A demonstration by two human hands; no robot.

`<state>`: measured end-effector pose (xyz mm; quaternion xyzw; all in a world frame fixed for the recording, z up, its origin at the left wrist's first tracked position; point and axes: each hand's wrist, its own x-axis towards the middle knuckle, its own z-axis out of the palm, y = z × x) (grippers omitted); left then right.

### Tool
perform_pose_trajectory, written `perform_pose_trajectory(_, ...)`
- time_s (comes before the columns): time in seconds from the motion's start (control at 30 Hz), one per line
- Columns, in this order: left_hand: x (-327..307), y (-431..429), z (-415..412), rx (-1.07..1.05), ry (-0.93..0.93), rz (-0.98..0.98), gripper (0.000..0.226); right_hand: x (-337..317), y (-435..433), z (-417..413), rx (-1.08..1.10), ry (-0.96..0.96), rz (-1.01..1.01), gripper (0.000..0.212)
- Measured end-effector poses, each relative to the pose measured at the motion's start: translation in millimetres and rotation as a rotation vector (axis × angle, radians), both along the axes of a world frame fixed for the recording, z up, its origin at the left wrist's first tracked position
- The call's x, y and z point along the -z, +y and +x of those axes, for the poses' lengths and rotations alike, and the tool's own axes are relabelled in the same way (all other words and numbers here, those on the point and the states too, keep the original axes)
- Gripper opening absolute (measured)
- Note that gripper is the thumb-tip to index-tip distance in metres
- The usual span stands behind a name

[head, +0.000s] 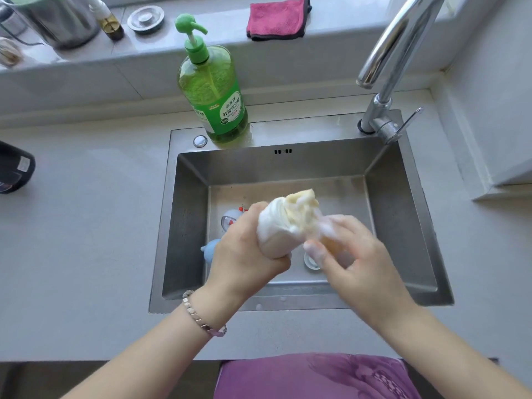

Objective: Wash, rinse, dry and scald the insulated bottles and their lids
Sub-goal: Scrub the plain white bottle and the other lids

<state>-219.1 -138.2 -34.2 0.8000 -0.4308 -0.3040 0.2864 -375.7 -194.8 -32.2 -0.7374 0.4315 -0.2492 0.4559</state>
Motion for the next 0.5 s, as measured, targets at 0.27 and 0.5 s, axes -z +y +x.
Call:
perform_pose_trajectory(0.27, -2, -5, 4, 0.018, 0.008, -0.063, 0.058, 12, -14, 6, 0.009, -0.101, -0.057, 0.016)
perform_pose_trajectory(0.5, -6, -4, -2, 0.159, -0.132, -0.011, 0.062, 13, -17, 8, 0.076, -0.080, -0.024, 0.017)
